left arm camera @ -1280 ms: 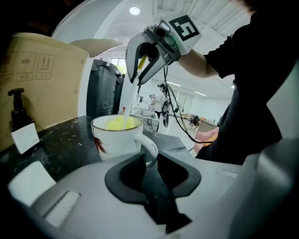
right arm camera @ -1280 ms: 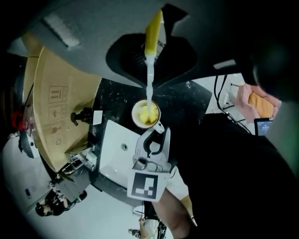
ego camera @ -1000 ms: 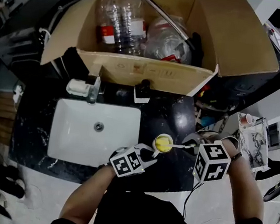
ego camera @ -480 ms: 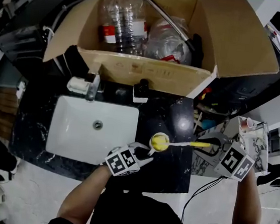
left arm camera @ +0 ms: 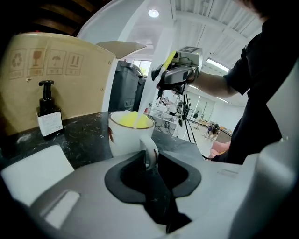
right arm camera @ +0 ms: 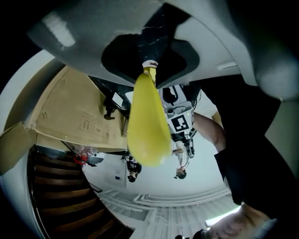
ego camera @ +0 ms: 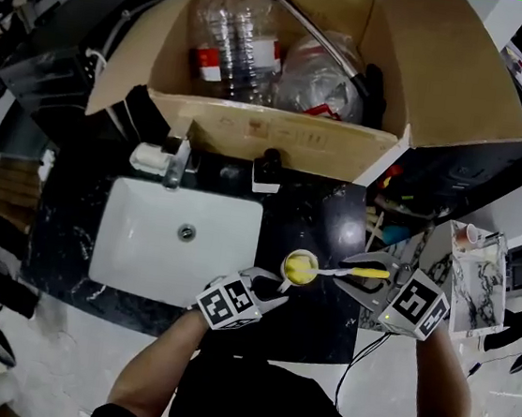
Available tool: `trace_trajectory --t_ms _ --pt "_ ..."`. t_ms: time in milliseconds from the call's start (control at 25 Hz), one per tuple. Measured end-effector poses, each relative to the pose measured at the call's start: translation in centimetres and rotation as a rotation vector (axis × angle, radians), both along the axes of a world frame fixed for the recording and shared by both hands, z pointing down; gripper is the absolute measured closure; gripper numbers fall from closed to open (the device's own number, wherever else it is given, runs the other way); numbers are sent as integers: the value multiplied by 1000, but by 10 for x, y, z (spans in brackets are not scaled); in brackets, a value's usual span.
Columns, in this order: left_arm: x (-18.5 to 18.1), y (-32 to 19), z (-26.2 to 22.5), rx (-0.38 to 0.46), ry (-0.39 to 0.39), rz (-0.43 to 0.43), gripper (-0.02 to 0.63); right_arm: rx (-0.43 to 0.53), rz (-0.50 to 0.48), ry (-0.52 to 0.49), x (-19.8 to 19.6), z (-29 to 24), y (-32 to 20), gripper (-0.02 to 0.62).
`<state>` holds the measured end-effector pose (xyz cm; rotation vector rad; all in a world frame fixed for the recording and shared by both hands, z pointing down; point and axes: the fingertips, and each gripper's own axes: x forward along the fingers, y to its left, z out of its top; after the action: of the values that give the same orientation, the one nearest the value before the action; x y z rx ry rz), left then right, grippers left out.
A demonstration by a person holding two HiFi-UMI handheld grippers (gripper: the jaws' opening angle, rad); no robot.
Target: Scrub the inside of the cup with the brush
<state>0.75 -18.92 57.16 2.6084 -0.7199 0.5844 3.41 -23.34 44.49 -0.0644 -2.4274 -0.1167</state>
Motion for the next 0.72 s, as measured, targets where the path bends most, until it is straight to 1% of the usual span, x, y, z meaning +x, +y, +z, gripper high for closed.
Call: trace_trajectory --t_ms 80,160,200,240,280,360,440,520,600,640,720 --pt "-2 0 -1 -5 7 -9 503 -2 -70 -20 -10 -2 10 525" --pt "-2 0 0 -4 8 -14 503 8 -116 -31 -20 -3 20 549" --pt "-1 0 0 -3 7 -13 503 16 -116 -31 -25 -4 23 551" --pt "0 0 0 -2 6 -11 505 22 -96 -26 -29 -4 22 552" --pt "1 1 -1 -1 5 -9 505 21 -53 -20 -33 -4 19 552" --pt "5 1 -1 0 4 -5 506 -13 86 -34 -37 -2 5 554" --pt "8 0 -1 3 7 -2 506 -82 251 -67 -37 -1 -10 554" --pt "9 -1 -2 2 18 -2 508 -137 387 -95 -33 -1 -23 554" --pt "7 -4 -4 -1 33 -11 508 -138 472 -105 -27 -2 -32 554" --pt "5 -6 -5 -1 38 -20 508 -127 496 -108 -25 -3 -36 554" --pt "1 -11 -7 3 42 -35 508 -106 509 -110 -22 -7 -38 552"
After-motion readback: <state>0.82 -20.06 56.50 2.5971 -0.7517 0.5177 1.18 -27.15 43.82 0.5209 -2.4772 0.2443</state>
